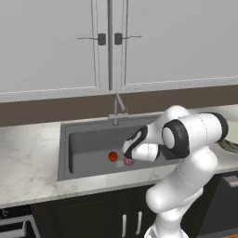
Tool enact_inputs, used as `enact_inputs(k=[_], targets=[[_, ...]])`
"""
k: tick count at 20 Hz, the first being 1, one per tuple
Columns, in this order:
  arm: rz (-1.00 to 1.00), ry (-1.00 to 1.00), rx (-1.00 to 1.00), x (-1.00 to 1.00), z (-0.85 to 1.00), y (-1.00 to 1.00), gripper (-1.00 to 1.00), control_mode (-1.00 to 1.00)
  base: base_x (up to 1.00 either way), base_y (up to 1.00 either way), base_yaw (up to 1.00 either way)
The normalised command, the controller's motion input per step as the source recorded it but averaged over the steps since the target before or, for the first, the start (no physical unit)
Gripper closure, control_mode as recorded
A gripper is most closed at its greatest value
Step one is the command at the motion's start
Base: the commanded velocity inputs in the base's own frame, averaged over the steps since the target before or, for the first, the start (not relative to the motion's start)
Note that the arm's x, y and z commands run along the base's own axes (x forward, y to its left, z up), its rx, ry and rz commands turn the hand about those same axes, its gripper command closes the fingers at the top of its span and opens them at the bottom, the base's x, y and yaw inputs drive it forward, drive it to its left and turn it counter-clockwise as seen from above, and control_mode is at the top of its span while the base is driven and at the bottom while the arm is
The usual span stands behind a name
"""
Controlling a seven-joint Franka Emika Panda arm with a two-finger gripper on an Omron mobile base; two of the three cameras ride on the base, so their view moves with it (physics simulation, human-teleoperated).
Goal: Remove the tomato and onion from the sink. Then move the bowl and cup from the counter to the sink for washing.
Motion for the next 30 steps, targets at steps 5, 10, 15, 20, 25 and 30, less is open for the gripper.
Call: enact_inputs(k=[5, 10, 15, 20, 25, 30], targets=[[0.0, -0.02, 0.0, 0.06, -0.08, 0.0, -1.0, -1.0, 0.0, 0.0, 0.0], [0.0, 0.0, 0.0, 0.09, -0.09, 0.01, -1.0, -1.0, 0.0, 0.0, 0.0], [0.0, 0.0, 0.0, 0.09, -0.12, 0.02, -1.0, -1.0, 0.0, 0.0, 0.0], [-0.01, 0.0, 0.0, 0.12, -0.18, 0.03, -1.0, -1.0, 0.0, 0.0, 0.0], [-0.01, 0.0, 0.0, 0.11, -0.21, 0.0, -1.0, -1.0, 0.0, 0.0, 0.0], [0.0, 0.0, 0.0, 0.07, -0.2, 0.0, -1.0, -1.0, 0.0, 0.0, 0.0]])
